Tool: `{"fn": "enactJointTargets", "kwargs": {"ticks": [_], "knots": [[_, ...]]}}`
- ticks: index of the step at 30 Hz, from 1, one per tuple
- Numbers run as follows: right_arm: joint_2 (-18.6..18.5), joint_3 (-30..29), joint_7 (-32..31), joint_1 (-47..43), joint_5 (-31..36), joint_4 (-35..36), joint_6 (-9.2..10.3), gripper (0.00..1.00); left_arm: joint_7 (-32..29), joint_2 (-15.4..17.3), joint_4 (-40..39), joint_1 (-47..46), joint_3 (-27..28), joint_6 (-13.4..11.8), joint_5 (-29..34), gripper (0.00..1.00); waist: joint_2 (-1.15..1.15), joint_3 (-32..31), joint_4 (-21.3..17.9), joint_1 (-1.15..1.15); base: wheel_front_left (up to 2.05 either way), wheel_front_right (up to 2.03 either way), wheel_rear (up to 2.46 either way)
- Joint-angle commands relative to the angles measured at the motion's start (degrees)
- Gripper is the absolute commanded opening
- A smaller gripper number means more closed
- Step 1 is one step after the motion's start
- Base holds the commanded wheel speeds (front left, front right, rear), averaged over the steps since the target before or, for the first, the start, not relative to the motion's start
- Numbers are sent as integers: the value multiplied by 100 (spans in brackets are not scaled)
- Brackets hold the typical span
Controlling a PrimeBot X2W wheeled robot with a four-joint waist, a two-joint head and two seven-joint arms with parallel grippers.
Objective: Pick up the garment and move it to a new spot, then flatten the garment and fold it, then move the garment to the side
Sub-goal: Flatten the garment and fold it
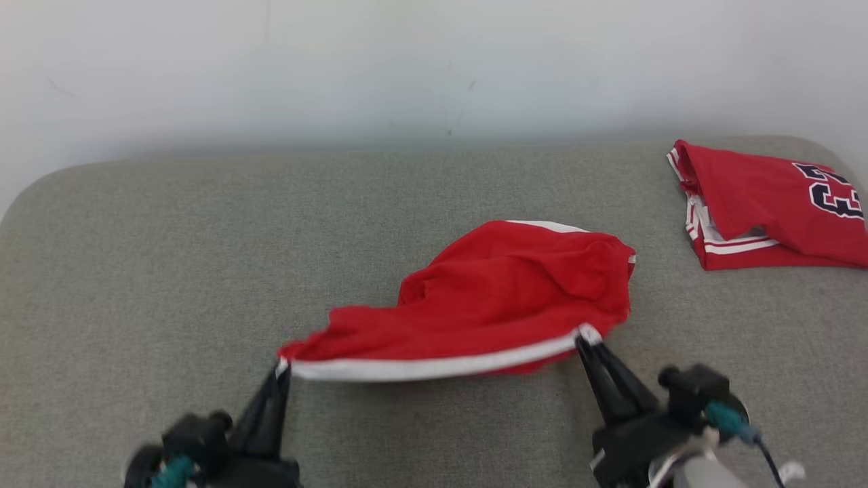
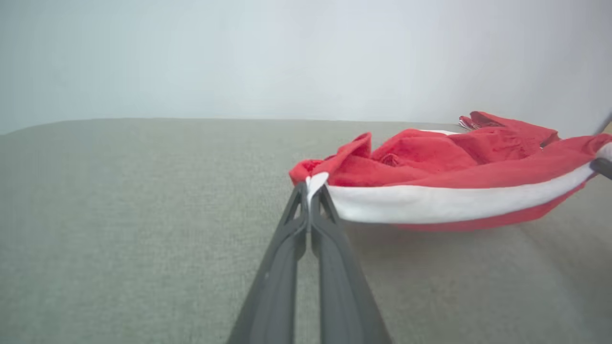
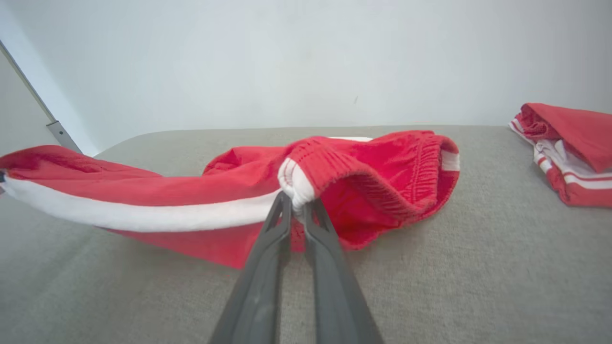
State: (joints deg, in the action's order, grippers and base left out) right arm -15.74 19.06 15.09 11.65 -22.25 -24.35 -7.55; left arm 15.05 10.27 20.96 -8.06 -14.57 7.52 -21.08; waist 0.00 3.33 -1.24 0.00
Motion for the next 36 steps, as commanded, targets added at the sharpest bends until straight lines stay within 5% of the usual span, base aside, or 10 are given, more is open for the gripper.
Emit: {"fn": "enactJointTargets", "kwargs": {"ticks": [1, 6, 17, 27, 36], "knots": [[-44, 81, -21, 220, -105, 113, 16, 0, 17, 125, -120, -248, 5, -8, 65, 0, 0, 38, -32, 0, 0, 0, 0], [-261, 419, -246, 1239, -375, 357, 16, 0, -8, 703, -286, -1323, -390, -9, 29, 0, 0, 296, -61, 0, 0, 0, 0], [-483, 467, -983, 4766, -1165, 121, 16, 0, -740, 1772, -83, -5425, -1334, -10, -962, 0, 0, 1879, -21, 0, 0, 0, 0], [-327, 655, -1596, 7296, -1927, -731, 16, 0, -785, 1989, 1006, -8223, -1956, -10, -1527, 0, 0, 2806, -59, 0, 0, 0, 0], [-303, 1113, -1434, 8625, -2002, -1509, 16, 0, -594, 1893, 1838, -9624, -2499, -10, -1762, 0, 0, 3171, -93, 0, 0, 0, 0]]}}
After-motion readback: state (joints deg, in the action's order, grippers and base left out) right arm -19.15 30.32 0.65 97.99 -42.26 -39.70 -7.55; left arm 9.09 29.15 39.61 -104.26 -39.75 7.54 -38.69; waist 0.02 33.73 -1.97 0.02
